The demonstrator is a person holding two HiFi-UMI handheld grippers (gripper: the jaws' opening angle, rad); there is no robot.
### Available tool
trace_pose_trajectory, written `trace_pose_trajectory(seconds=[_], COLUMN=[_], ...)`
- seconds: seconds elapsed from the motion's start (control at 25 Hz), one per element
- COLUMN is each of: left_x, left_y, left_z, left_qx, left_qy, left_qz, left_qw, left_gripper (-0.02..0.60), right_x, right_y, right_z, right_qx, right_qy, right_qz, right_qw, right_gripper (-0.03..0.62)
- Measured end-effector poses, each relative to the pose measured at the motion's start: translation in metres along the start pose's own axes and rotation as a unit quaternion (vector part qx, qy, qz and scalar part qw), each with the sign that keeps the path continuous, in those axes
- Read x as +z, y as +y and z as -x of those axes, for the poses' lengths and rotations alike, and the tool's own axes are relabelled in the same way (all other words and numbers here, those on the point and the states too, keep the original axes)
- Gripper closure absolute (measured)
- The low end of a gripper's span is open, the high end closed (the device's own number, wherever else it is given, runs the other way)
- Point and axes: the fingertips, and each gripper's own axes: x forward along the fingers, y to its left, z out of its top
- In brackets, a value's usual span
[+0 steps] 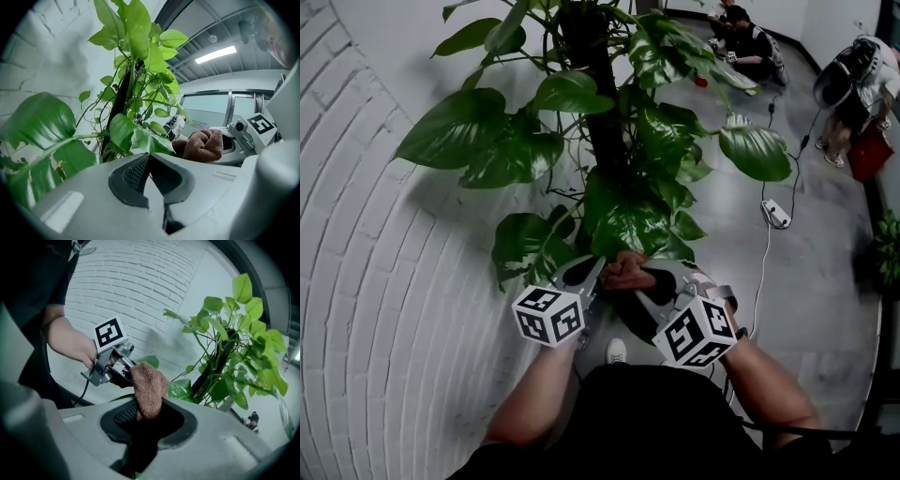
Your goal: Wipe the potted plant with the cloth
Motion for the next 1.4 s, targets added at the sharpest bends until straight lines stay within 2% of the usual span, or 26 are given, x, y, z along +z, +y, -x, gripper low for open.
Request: trace_pose_trajectory(seconds=[0.16, 0.56, 0.96, 1.04, 1.2, 1.28, 1.4], left_x=[0.005, 0.019, 0.003, -0.005, -0.016, -0.022, -0.03], left_y=[-0.005, -0.01, -0.039, -0.047, -0.06, -0.067, -0.075], left_z=[0.002, 0.021, 0.073, 0.087, 0.118, 0.13, 0.143], left_qx=[-0.004, 0.005, 0.052, 0.062, 0.089, 0.099, 0.105], left_qy=[-0.014, -0.03, -0.058, -0.062, -0.064, -0.054, -0.037], left_qz=[-0.008, -0.015, -0.001, 0.0, -0.008, -0.015, -0.021], left_qw=[0.9999, 0.9994, 0.997, 0.9961, 0.9939, 0.9935, 0.9935], left_gripper=[0.558, 0.512, 0.516, 0.542, 0.565, 0.565, 0.565], right_x=[0.012, 0.024, 0.022, 0.025, 0.027, 0.025, 0.022], right_y=[0.005, 0.003, 0.025, 0.028, 0.033, 0.037, 0.045], right_z=[0.01, 0.024, 0.057, 0.065, 0.08, 0.086, 0.09], right_qx=[0.034, 0.035, 0.045, 0.041, 0.042, 0.051, 0.063], right_qy=[-0.031, -0.059, -0.097, -0.122, -0.193, -0.201, -0.197], right_qz=[-0.047, -0.045, -0.062, -0.079, -0.141, -0.162, -0.174], right_qw=[0.998, 0.997, 0.992, 0.988, 0.97, 0.965, 0.963], right_gripper=[0.525, 0.525, 0.525, 0.525, 0.525, 0.525, 0.525])
